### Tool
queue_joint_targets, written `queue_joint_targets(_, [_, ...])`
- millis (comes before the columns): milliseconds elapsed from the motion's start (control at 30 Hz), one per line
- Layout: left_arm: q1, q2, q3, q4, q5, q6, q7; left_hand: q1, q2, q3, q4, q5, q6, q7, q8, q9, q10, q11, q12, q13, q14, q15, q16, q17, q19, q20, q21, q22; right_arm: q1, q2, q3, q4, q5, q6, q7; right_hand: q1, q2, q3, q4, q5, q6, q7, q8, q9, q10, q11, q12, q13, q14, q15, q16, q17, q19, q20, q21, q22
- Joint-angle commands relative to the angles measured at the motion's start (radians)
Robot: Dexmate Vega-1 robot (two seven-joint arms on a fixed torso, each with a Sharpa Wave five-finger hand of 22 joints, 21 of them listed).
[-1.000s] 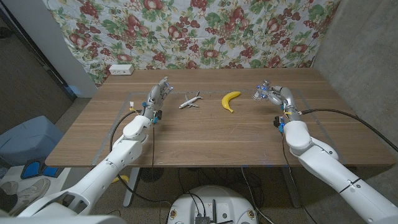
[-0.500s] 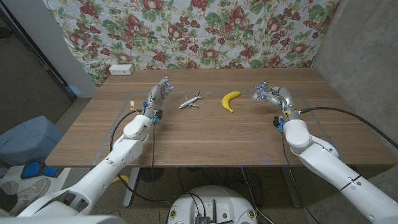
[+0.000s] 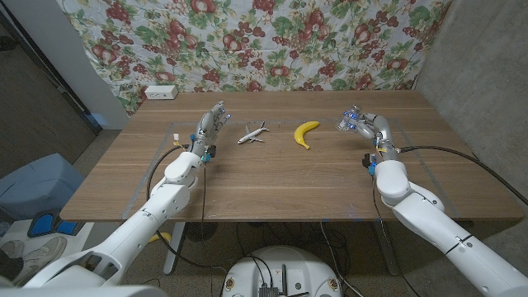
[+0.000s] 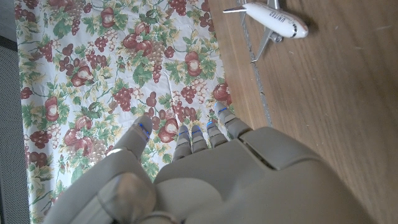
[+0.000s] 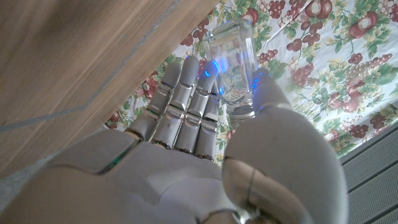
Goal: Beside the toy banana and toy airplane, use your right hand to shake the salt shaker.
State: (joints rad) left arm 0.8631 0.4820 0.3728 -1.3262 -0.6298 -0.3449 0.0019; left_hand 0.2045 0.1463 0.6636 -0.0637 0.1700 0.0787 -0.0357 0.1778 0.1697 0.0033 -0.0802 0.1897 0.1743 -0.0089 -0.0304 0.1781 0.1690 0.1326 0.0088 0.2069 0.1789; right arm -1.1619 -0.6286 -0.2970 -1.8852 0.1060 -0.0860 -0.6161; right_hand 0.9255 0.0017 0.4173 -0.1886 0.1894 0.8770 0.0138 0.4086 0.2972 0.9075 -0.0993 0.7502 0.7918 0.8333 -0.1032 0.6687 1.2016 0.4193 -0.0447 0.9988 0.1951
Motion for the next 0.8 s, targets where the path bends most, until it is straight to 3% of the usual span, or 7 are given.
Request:
queue_joint_targets(33, [-0.005,-0.003,0.001,0.004,0.003,0.0,0.004,0.011,0.039,0.0,0.002,0.006,0.01,0.001,0.002,0.003,0.003,0.002,0.002,0.004,0.005,-0.029,0.003,0.002,0.009,0.0,0.0,0.004,-0.004,0.078,0.011,0.06,-0.024,0.104,-0.097,0.123,0.126,0.037,0.035,0.003,0.095,-0.08,0.033,0.071,0.033,-0.059,-0.002,0.008,0.011,-0.113,-0.003,0.005,-0.004,-0.035,0.007,0.002])
queue_joint_targets(433, [-0.011,-0.007,0.004,0.012,0.005,0.002,0.005,0.011,0.038,0.0,0.003,0.006,0.011,0.001,0.002,0.003,0.002,0.001,0.002,0.004,0.005,-0.029,0.002,0.002,0.009,0.0,0.0,0.004,-0.002,0.093,0.02,0.074,-0.022,0.12,-0.096,0.124,0.124,0.036,0.034,0.003,0.098,-0.079,0.031,0.069,0.038,-0.056,-0.006,0.001,0.013,-0.114,-0.005,0.006,-0.005,-0.034,0.018,0.0])
queue_joint_targets(800, [-0.02,-0.01,0.006,0.021,0.005,0.005,0.003,0.011,0.038,0.0,0.002,0.006,0.011,0.0,0.002,0.003,0.003,0.003,0.002,0.004,0.005,-0.028,0.002,0.002,0.009,-0.001,0.001,0.004,0.009,0.066,0.018,0.066,-0.004,0.086,-0.04,0.125,0.124,0.036,0.033,0.003,0.1,-0.08,0.031,0.069,0.038,-0.055,-0.006,0.003,0.015,-0.113,-0.006,0.007,-0.006,-0.035,0.025,-0.001])
